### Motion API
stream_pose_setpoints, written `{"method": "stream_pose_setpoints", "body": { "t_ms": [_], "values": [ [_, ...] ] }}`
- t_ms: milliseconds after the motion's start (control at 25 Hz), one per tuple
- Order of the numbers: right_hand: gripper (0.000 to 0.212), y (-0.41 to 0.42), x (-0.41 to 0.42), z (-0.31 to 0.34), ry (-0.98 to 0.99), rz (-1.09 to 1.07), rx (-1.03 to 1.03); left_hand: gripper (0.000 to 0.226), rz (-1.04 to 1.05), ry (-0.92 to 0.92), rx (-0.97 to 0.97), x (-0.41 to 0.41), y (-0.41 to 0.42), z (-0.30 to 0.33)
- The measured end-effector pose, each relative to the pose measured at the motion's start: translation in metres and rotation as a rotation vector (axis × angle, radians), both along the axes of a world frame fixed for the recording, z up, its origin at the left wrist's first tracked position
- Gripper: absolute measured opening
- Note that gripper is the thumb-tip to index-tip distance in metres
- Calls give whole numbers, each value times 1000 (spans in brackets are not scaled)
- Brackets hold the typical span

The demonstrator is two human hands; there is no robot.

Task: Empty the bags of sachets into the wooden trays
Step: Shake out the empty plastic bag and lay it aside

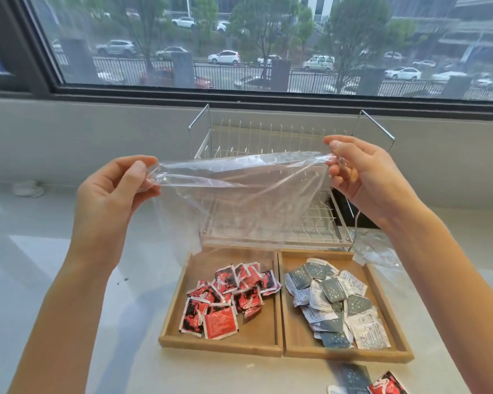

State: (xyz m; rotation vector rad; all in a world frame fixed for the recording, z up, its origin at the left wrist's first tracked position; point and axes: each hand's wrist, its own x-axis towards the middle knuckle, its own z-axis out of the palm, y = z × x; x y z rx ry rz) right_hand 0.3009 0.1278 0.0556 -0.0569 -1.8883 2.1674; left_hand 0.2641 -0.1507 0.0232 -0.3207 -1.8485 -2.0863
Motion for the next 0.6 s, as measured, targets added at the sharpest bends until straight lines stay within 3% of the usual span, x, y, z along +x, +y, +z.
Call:
{"method": "stream_pose_setpoints", "body": {
  "t_ms": [360,480,600],
  "values": [
    [9,27,30,-13,71,-127,163,22,-89,85,-163,15,17,-13],
    [10,42,56,-61,14,-220,262,29,-144,-58,-179,30,31,-56],
    [14,62,79,-121,-184,-272,265,35,-158,-241,-288,43,55,-110]
  ]
}}
